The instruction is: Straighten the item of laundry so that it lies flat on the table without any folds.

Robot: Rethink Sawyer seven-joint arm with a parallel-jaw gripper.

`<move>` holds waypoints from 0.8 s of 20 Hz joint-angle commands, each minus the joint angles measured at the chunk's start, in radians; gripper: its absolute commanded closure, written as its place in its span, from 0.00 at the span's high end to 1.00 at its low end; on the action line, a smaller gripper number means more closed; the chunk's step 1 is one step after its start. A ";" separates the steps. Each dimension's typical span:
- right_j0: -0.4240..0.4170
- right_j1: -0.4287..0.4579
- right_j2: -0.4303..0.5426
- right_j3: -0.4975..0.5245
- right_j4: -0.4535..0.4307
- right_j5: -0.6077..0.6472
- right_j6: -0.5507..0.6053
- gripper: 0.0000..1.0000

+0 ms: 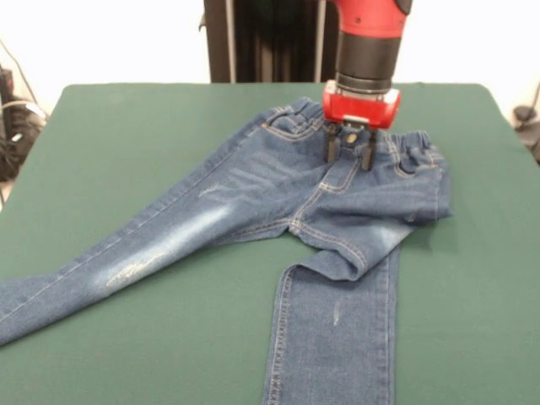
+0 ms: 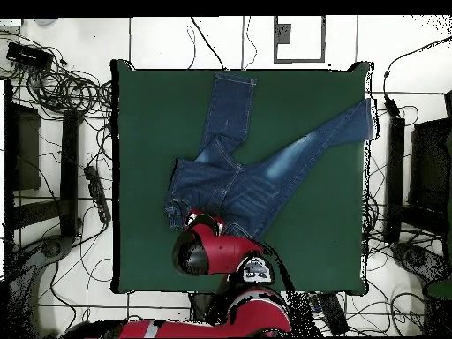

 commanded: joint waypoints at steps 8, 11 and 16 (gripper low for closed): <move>-0.007 0.019 0.242 0.152 0.188 0.182 0.261 1.00; -0.011 -0.056 0.241 0.229 0.191 0.216 0.246 1.00; -0.056 -0.095 0.261 0.321 0.162 0.197 0.220 1.00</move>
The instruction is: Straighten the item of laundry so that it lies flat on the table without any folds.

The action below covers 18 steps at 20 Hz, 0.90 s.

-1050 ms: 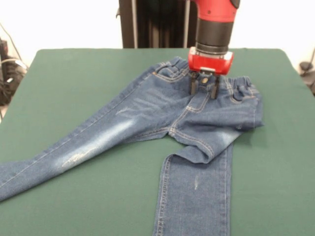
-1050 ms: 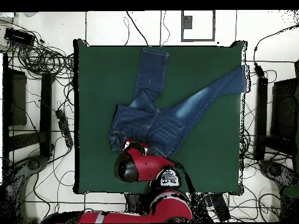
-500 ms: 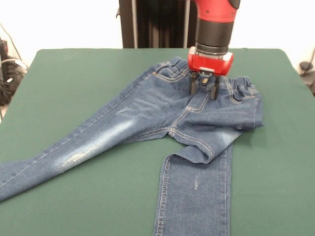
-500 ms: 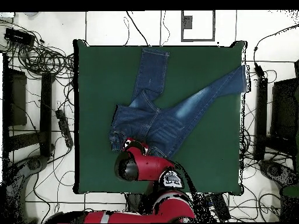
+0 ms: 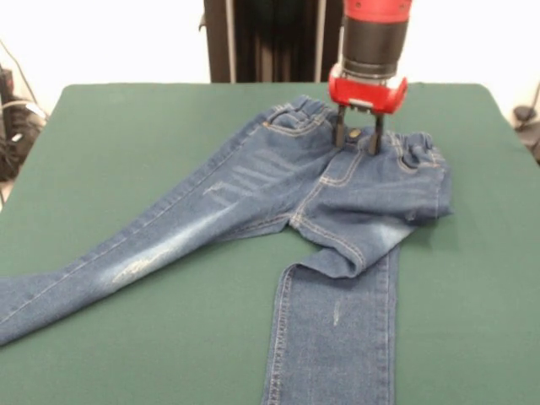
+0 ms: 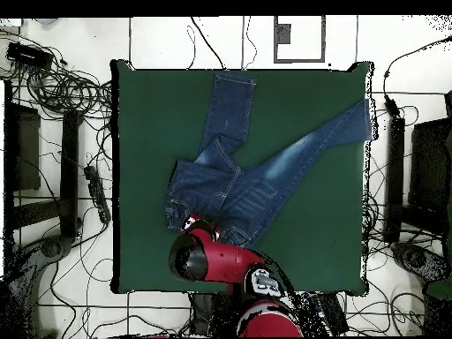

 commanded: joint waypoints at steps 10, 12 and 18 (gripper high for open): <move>-0.075 0.110 0.248 0.246 -0.020 0.036 0.192 1.00; -0.077 0.149 0.239 0.225 -0.031 0.010 0.179 1.00; -0.084 0.235 0.212 0.154 -0.061 -0.025 0.145 1.00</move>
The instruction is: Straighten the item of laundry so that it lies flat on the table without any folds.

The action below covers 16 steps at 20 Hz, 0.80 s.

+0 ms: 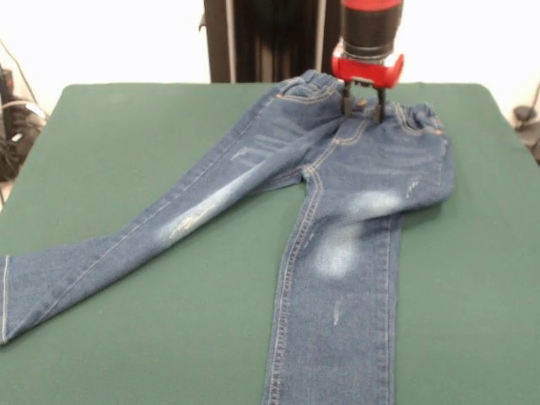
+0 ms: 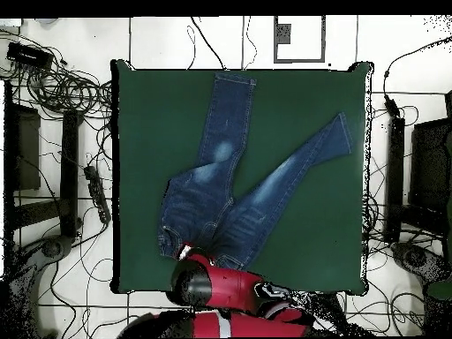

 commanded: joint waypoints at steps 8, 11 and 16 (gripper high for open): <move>0.049 0.163 0.096 0.022 0.001 0.038 0.171 1.00; 0.061 0.155 0.088 0.028 0.013 0.038 0.180 1.00; 0.084 0.121 0.090 0.084 0.015 0.024 0.207 1.00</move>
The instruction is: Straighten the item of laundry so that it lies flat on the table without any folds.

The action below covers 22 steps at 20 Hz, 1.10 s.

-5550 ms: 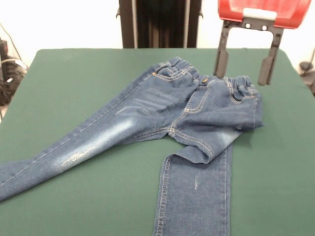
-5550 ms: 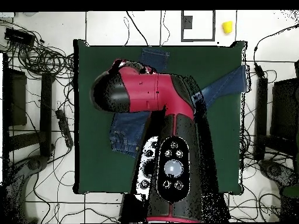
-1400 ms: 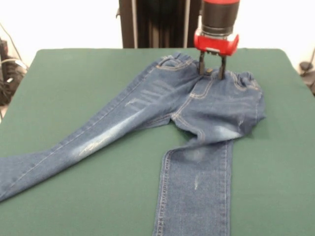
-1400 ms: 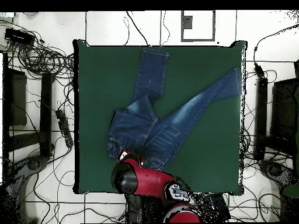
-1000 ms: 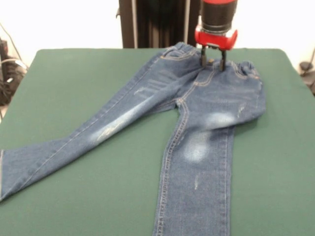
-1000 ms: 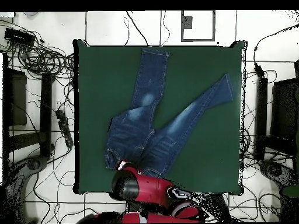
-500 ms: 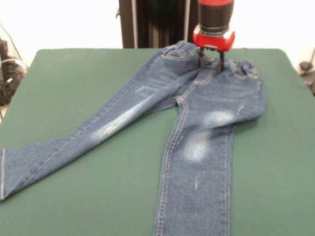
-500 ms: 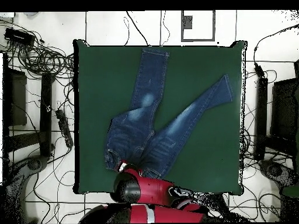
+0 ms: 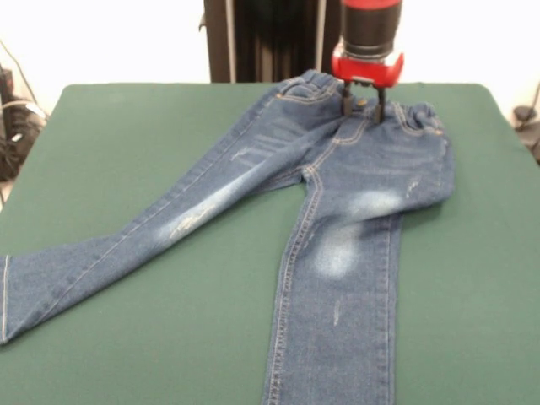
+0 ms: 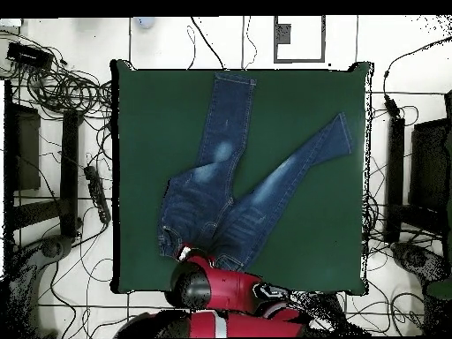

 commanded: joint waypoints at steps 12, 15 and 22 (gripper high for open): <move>0.062 0.213 0.107 0.140 -0.013 -0.091 0.219 1.00; 0.067 0.216 0.094 0.140 -0.004 -0.098 0.201 1.00; 0.036 0.208 0.041 0.162 -0.044 -0.095 0.127 1.00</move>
